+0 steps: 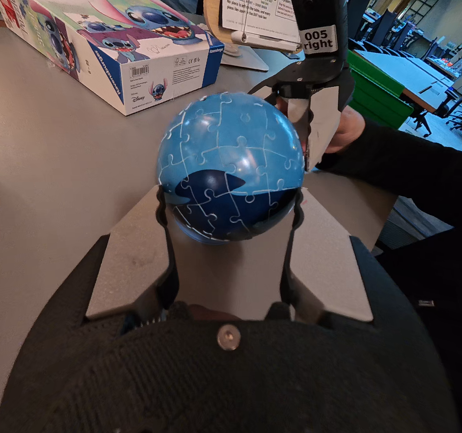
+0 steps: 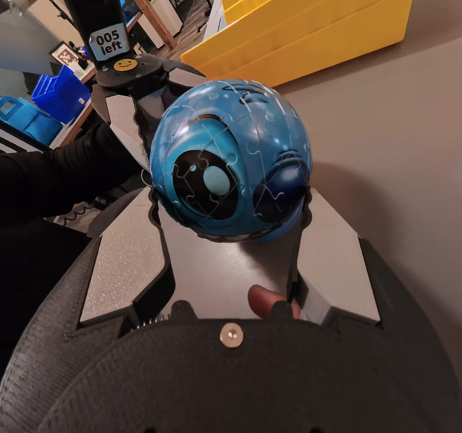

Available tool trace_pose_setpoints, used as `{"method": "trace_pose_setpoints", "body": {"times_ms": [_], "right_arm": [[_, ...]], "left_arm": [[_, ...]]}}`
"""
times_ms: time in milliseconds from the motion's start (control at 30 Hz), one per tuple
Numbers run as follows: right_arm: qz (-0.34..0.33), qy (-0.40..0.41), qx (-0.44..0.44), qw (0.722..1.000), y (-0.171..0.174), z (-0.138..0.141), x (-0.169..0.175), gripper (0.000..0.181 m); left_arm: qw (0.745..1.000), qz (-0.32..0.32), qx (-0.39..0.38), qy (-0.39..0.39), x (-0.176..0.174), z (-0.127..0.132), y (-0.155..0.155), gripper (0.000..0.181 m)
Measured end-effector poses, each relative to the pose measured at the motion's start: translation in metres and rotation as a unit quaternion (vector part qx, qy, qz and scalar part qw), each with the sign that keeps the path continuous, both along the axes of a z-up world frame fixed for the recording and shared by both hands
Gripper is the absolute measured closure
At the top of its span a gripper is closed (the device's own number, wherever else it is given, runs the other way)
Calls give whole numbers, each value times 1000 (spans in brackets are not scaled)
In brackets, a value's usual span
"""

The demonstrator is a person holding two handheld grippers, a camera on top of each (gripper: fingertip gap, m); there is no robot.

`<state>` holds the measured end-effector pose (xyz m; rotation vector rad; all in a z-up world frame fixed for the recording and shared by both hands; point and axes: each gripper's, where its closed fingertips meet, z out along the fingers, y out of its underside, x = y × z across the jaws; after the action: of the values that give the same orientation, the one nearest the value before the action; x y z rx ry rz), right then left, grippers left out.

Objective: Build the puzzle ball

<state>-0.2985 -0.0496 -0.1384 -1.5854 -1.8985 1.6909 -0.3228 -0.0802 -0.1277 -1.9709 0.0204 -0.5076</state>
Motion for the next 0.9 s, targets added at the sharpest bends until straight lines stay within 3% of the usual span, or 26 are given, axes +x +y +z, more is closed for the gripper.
{"method": "trace_pose_setpoints", "body": {"times_ms": [500,900], "right_arm": [[1,-89,-47,995,1,0,-1,68],[0,-96,-49,994,2,0,1,69]], "left_arm": [[996,-5,-32,-79,-5,1,4,80],[997,-5,-22,-76,-5,1,2,81]]}}
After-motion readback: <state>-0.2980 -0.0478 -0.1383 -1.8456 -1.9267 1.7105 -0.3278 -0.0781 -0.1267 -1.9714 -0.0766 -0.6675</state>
